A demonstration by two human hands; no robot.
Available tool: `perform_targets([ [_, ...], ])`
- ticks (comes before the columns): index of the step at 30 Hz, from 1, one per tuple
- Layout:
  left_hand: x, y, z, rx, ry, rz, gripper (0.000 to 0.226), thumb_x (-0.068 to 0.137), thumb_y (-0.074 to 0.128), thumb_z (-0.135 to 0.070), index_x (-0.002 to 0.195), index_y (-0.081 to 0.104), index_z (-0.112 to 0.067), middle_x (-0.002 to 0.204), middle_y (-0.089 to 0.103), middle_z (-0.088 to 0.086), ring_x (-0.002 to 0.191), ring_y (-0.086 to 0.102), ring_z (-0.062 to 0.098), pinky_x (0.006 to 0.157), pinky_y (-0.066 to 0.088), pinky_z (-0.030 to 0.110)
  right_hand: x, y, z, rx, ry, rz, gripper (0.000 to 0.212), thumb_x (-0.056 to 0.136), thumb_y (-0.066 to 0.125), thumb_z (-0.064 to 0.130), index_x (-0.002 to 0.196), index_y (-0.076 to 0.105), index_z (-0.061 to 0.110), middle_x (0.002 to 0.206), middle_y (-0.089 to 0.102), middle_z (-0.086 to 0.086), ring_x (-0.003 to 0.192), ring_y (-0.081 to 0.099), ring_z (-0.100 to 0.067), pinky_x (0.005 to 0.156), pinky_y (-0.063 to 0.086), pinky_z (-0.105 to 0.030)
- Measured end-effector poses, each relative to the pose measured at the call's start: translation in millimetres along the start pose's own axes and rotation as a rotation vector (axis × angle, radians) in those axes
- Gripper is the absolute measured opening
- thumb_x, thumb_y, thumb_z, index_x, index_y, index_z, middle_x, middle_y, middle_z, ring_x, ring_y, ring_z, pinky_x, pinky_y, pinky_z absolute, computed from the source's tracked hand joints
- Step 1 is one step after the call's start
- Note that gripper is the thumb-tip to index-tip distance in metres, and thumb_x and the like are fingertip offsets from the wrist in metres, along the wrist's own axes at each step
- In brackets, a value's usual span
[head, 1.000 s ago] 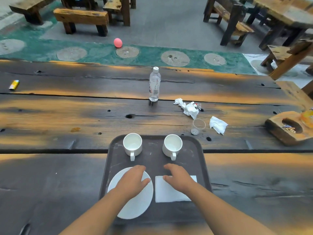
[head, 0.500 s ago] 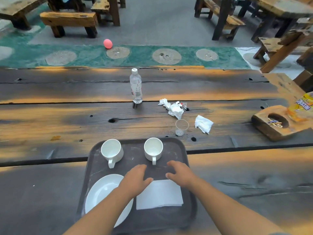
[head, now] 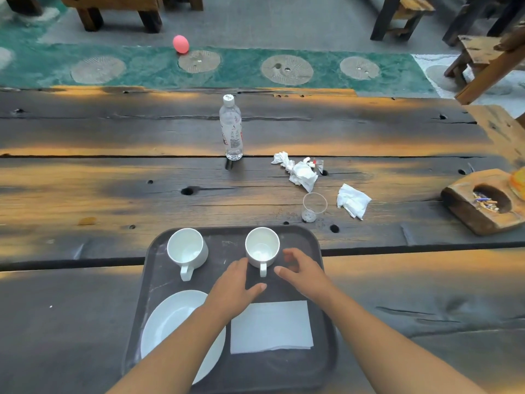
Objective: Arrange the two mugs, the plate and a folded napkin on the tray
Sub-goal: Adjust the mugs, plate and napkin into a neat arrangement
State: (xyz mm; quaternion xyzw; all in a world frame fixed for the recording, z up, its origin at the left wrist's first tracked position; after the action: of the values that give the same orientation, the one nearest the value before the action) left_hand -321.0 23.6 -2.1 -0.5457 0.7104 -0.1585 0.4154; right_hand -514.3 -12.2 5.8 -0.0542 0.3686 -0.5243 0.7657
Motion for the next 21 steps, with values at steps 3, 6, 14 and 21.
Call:
perform_targets([
  [3,6,3,4,-0.121,-0.024,0.009,0.063,0.081,0.072,-0.054,0.134,0.043,-0.037,0.136,0.054,-0.012,0.120,0.054,0.007,0.101,0.049,0.032,9,6,5,0.103,-0.004,0.021,0.056,0.090,0.073,0.042,0.139,0.047,0.034,0.142,0.055,0.010,0.125,0.054,-0.012,0.101,0.048,-0.032],
  [6,13,5,7,-0.241,-0.045,0.008,0.069,0.076,0.075,-0.056,0.132,0.035,-0.050,0.136,0.051,-0.022,0.124,0.052,0.007,0.100,0.048,0.029,18,11,6,0.186,0.000,0.052,0.060,0.088,0.077,0.038,0.139,0.047,0.033,0.142,0.056,0.009,0.131,0.055,-0.017,0.110,0.048,-0.040],
  [14,27,5,9,-0.447,-0.069,0.111,0.125,0.067,0.082,-0.050,0.153,-0.009,-0.052,0.164,0.021,-0.017,0.148,0.032,0.011,0.119,0.035,0.046,37,22,10,0.305,0.013,0.079,0.078,0.080,0.085,0.029,0.144,0.041,0.038,0.140,0.054,0.012,0.128,0.057,-0.017,0.107,0.052,-0.040],
  [21,36,8,7,-0.564,-0.028,0.131,0.099,0.071,0.085,-0.036,0.144,0.022,-0.060,0.136,0.049,-0.035,0.127,0.052,-0.004,0.107,0.048,0.033,40,23,12,0.318,-0.028,0.078,0.069,0.083,0.084,0.025,0.140,0.047,0.036,0.133,0.061,0.014,0.124,0.059,-0.012,0.096,0.055,-0.026],
])
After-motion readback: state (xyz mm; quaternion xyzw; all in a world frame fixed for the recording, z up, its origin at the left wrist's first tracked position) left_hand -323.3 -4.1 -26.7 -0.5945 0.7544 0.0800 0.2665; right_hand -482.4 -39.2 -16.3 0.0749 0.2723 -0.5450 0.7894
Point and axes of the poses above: each hand's wrist, its own x-axis towards the middle knuckle, its own y-axis out of the palm, z = x × y, the point moved 5 cm from there along x, towards the middle knuckle
